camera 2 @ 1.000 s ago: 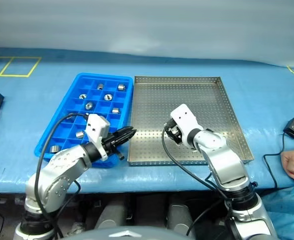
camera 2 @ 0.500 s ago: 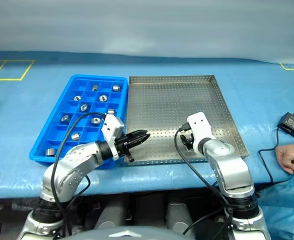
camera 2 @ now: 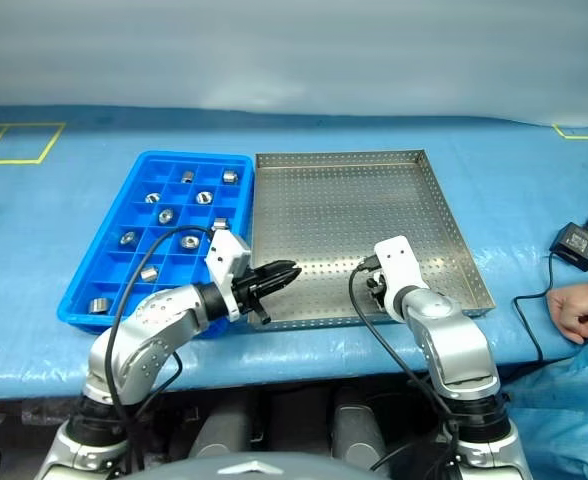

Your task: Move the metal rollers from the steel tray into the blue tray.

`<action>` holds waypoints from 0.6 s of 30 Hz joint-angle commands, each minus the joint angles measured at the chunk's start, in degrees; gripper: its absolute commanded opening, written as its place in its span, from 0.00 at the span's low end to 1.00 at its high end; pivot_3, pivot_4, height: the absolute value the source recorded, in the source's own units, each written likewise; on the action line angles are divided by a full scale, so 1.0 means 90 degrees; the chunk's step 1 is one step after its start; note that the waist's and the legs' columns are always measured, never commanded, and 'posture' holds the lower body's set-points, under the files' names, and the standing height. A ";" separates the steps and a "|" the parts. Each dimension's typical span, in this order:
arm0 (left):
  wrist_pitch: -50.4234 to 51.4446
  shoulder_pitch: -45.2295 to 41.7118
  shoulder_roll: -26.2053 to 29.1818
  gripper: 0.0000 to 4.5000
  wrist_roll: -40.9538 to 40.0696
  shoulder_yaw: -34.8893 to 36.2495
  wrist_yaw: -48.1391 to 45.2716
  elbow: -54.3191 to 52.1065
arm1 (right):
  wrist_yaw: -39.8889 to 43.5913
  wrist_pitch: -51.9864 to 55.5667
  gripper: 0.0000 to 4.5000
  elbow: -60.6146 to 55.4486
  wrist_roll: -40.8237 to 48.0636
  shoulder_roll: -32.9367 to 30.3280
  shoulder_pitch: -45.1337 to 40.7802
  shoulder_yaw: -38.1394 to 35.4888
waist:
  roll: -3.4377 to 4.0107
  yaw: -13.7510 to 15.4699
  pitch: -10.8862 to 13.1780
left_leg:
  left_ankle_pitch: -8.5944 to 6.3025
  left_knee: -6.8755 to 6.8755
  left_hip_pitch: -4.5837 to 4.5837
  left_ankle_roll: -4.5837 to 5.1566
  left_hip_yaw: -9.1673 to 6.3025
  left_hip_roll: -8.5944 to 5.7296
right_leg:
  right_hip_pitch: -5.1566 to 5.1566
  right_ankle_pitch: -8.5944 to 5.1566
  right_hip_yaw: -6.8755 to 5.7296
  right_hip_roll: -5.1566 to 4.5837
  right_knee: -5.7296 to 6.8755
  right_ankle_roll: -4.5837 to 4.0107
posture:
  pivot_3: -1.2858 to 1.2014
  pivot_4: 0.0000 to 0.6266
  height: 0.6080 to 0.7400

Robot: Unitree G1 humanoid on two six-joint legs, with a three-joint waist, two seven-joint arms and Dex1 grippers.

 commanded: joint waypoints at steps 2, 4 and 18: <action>-0.0080 0.0104 0.0063 0.16 0.0020 0.0167 0.0152 -0.0357 | 0.0031 -0.0127 0.38 -0.0221 0.0059 0.0053 -0.0185 0.0208 | 0.0001 -0.0006 0.0000 | 0.0000 0.0000 0.0000 0.0000 -0.0003 0.0001 | -0.0001 0.0000 0.0000 0.0001 0.0000 0.0000 | 0.52 0.24 1.00; -0.0082 0.0197 0.0129 0.16 0.0011 0.0309 0.0241 -0.0483 | 0.0113 -0.0259 0.38 -0.0347 0.0118 0.0106 -0.0330 0.0335 | 0.0003 -0.0017 0.0002 | 0.0000 -0.0001 0.0000 0.0000 -0.0001 0.0002 | -0.0005 0.0000 0.0002 0.0002 0.0003 0.0000 | 0.52 0.24 1.00; 0.0220 0.2172 0.0874 0.16 -0.0154 0.2704 0.1129 -0.2351 | 0.1209 -0.2219 0.38 0.0983 0.0865 0.1931 -0.2330 0.1940 | 0.0004 0.0227 0.0002 | 0.0001 -0.0003 0.0004 -0.0003 -0.0005 0.0040 | -0.0034 -0.0003 0.0003 0.0009 0.0014 -0.0007 | 0.59 0.24 1.00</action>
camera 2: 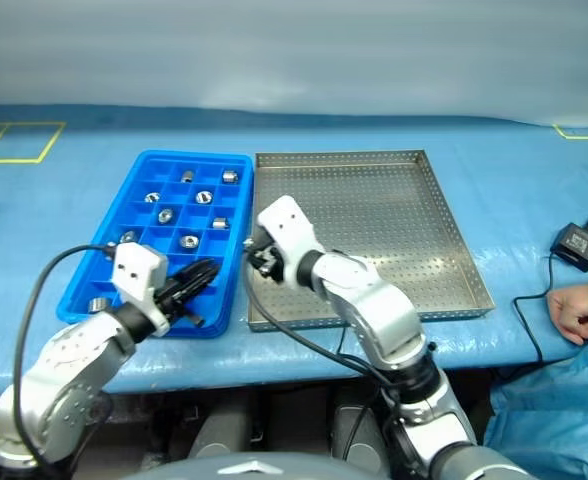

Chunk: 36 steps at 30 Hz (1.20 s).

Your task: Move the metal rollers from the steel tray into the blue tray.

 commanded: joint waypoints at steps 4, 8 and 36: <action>0.0087 0.0338 -0.0058 0.16 -0.0095 0.0296 0.0294 -0.0646 | 0.0090 -0.1240 0.38 0.1322 -0.0114 0.0601 -0.0542 0.0125 | -0.0002 0.0202 -0.0001 | -0.0001 0.0001 0.0003 -0.0002 0.0005 0.0002 | 0.0002 0.0005 -0.0004 -0.0008 -0.0017 0.0007 | 0.61 0.24 1.00; 0.0089 0.0384 -0.0164 0.16 -0.0046 0.0082 0.0429 -0.0685 | 0.0139 -0.1309 0.38 0.1608 -0.0147 0.0603 -0.0555 0.0104 | -0.0001 0.0352 -0.0001 | -0.0001 -0.0004 0.0002 -0.0002 0.0005 -0.0001 | 0.0002 0.0006 -0.0008 -0.0011 -0.0018 0.0007 | 0.62 0.24 1.00; -0.0774 -0.1705 -0.0964 0.16 0.0848 -0.1455 0.0708 0.1596 | 0.0470 -0.1543 0.81 0.0756 -0.0488 -0.2352 0.0927 -0.1465 | 0.0002 0.0264 -0.0001 | 0.0004 -0.0018 -0.0007 -0.0005 0.0021 -0.0036 | 0.0026 0.0002 -0.0020 -0.0005 -0.0021 -0.0006 | 0.55 0.24 1.00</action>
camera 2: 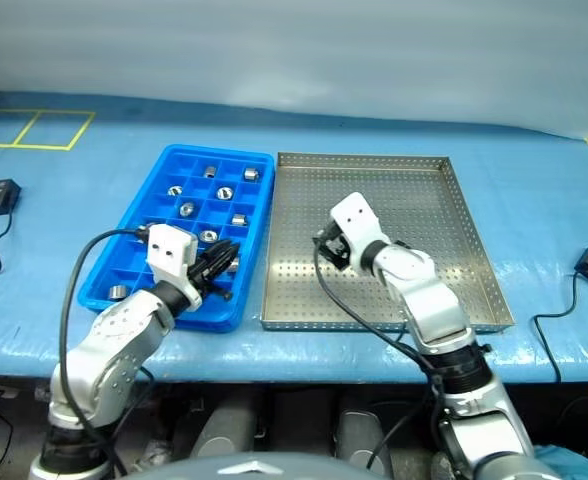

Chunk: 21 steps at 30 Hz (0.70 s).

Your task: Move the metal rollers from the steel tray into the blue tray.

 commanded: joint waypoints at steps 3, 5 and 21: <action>-0.0497 -0.0361 0.0082 0.25 0.0166 -0.0204 -0.0389 0.0289 | 0.0421 -0.0057 0.89 -0.0176 0.0237 -0.0342 0.0293 -0.0421 | 0.0000 -0.0116 0.0000 | 0.0000 0.0000 0.0000 0.0001 -0.0001 -0.0002 | 0.0002 0.0000 0.0001 0.0000 -0.0002 0.0000 | 0.54 0.24 1.00; -0.0451 -0.0380 0.0125 0.37 0.0151 -0.0187 -0.0435 0.0303 | 0.0635 -0.0135 1.00 -0.0396 0.0383 -0.0433 0.0405 -0.0483 | 0.0000 -0.0173 0.0000 | 0.0000 0.0003 0.0000 0.0002 0.0000 -0.0003 | 0.0005 0.0001 0.0003 -0.0001 -0.0002 0.0001 | 0.54 0.24 1.00; -0.0313 -0.0276 0.0315 0.57 0.0007 0.0207 -0.0623 0.0156 | 0.0965 -0.0364 1.00 -0.0942 0.1125 -0.0305 0.0776 -0.0735 | -0.0001 -0.0281 0.0000 | 0.0000 0.0018 0.0003 0.0004 -0.0005 -0.0004 | 0.0014 0.0006 0.0008 -0.0003 0.0000 0.0010 | 0.53 0.24 1.00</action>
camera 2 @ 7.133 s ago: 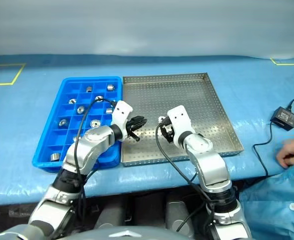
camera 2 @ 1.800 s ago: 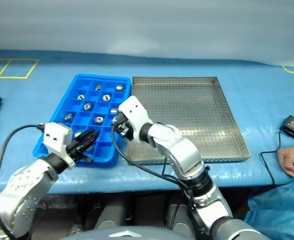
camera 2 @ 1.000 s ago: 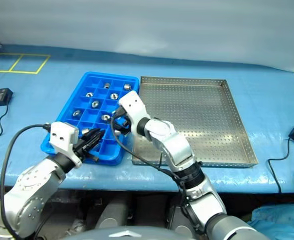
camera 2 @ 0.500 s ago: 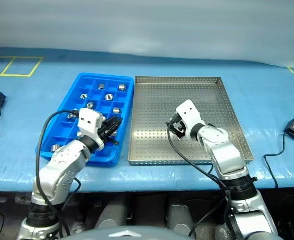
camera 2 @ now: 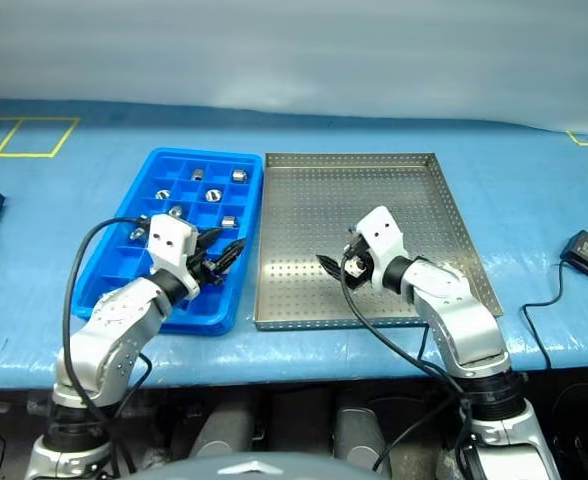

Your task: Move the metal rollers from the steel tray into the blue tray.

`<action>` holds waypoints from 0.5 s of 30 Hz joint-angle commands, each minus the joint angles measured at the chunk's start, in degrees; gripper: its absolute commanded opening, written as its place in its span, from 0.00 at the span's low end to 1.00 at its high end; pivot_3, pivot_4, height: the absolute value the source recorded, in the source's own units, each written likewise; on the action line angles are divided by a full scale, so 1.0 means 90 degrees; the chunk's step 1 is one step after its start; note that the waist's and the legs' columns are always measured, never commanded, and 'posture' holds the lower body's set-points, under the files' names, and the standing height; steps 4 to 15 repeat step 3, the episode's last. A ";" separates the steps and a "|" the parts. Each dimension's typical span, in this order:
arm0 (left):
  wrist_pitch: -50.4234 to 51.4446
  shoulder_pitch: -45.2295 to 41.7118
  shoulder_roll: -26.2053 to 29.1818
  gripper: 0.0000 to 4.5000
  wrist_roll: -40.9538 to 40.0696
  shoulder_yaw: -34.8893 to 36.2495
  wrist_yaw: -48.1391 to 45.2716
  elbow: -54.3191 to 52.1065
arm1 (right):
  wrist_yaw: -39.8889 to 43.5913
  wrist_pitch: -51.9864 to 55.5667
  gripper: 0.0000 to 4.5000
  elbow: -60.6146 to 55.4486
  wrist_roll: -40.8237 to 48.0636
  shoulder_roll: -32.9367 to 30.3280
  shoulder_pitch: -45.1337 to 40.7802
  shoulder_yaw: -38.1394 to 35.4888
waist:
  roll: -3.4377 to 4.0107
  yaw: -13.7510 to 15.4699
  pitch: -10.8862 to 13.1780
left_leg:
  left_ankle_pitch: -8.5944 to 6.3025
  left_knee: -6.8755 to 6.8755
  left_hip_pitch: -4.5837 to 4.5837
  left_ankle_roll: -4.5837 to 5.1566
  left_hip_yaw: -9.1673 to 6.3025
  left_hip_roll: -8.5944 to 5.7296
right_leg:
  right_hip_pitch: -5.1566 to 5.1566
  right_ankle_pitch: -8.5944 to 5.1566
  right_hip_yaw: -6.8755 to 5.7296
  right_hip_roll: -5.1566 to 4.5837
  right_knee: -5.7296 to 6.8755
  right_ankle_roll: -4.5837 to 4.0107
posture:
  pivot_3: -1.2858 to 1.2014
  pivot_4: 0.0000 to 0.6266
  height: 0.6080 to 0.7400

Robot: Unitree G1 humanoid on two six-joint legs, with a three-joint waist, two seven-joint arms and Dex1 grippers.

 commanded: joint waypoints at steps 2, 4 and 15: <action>-0.0126 -0.0057 0.0092 0.57 -0.0047 0.0037 -0.0176 -0.0221 | -0.0045 -0.0030 1.00 -0.0265 0.0110 -0.0027 -0.0018 -0.0213 | 0.0000 -0.0009 0.0000 | 0.0000 0.0001 0.0001 0.0000 0.0000 0.0002 | 0.0001 0.0000 0.0000 0.0001 0.0001 0.0000 | 0.53 0.24 1.00; -0.0134 -0.0065 0.0097 0.61 -0.0036 0.0030 -0.0185 -0.0203 | -0.0096 -0.0020 1.00 -0.0244 0.0091 -0.0014 -0.0024 -0.0230 | 0.0000 -0.0009 0.0000 | 0.0000 0.0001 0.0002 0.0000 0.0000 0.0002 | 0.0001 0.0000 0.0000 0.0001 0.0001 0.0000 | 0.53 0.24 1.00; -0.0134 -0.0065 0.0097 0.61 -0.0036 0.0030 -0.0185 -0.0203 | -0.0096 -0.0020 1.00 -0.0244 0.0091 -0.0014 -0.0024 -0.0230 | 0.0000 -0.0009 0.0000 | 0.0000 0.0001 0.0002 0.0000 0.0000 0.0002 | 0.0001 0.0000 0.0000 0.0001 0.0001 0.0000 | 0.53 0.24 1.00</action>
